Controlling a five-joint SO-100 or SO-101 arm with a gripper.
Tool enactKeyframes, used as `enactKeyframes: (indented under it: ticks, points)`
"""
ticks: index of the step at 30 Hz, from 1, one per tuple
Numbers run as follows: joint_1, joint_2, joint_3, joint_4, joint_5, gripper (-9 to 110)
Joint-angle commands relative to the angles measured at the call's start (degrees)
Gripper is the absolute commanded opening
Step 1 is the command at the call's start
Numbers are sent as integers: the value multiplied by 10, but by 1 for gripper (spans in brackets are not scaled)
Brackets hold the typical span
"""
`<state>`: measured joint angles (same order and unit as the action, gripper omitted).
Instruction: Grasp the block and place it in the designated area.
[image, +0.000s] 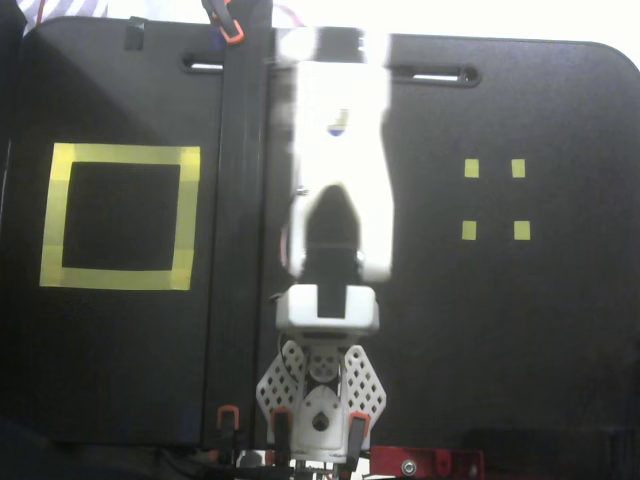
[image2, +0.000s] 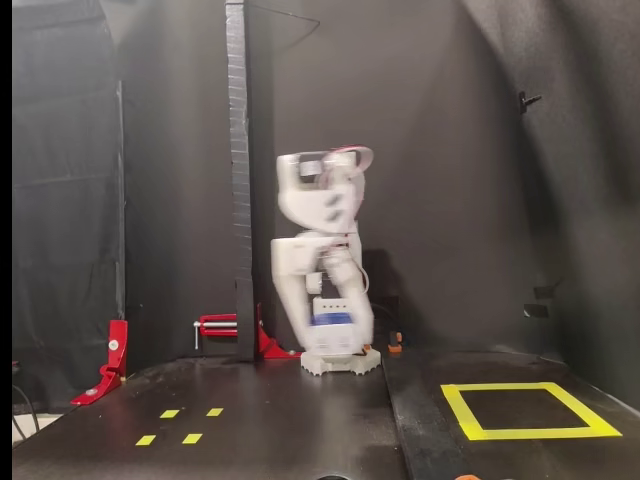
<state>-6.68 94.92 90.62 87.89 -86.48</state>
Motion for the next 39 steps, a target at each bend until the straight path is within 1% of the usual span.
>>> enactKeyframes:
  ticks: [1,17,24,29,39]
  points:
    - [-49,2,-4,-4,39,18]
    - [-312,-24,-4,-3,288,18]
    - [-399,-32,-4,-4,374,18]
    - [-429,-33,-4,5,403,18]
    - [-411,-51,-4,-11,397,18]
